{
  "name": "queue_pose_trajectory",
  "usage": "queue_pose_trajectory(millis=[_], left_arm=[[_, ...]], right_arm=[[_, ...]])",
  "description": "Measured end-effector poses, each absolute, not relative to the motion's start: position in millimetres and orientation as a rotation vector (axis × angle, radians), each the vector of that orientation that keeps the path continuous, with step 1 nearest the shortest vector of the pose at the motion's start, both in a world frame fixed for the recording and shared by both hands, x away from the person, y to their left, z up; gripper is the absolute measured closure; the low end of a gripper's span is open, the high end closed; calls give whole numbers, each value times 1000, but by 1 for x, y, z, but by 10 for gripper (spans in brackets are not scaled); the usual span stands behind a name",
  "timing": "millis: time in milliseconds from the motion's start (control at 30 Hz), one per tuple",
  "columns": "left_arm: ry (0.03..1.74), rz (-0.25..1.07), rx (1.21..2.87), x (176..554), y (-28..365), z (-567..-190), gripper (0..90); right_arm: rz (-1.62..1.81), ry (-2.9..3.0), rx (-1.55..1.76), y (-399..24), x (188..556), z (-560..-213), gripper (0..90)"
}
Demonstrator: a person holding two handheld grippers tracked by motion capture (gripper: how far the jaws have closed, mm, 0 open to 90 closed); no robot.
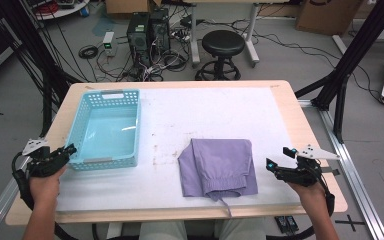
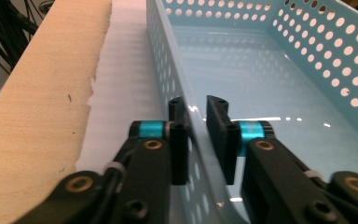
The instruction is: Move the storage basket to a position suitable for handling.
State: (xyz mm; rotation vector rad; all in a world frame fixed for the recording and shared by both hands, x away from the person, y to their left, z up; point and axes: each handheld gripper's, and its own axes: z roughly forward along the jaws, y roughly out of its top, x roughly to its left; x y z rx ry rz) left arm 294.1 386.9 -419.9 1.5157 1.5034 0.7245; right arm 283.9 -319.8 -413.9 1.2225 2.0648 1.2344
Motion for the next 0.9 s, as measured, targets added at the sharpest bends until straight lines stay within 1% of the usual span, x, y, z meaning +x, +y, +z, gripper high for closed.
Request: queue_pose_trajectory(millis=[233,733,767,800,833,867,900], left_arm=[[1474,725,1537,292,384,-420,803],[1455,703,1520,283,380,-421,800],[1448,695,1510,283,380,-421,785],[1460,696,1490,283,380,-420,717],[1476,710,1466,283,380,-419,604],[1483,720,1431,282,381,-417,511],[1480,731,1408,280,382,-414,485]], right_arm=[[1229,2067,1220,-322,283,-415,189],[1229,2073,1210,-319,282,-414,189],[1228,2073,1209,-319,282,-414,189],[1229,2074,1210,-319,282,-414,189],[1228,2072,1212,-319,282,-414,189],[1230,2071,1210,-320,282,-414,189],[1231,2070,1211,-320,282,-414,189]])
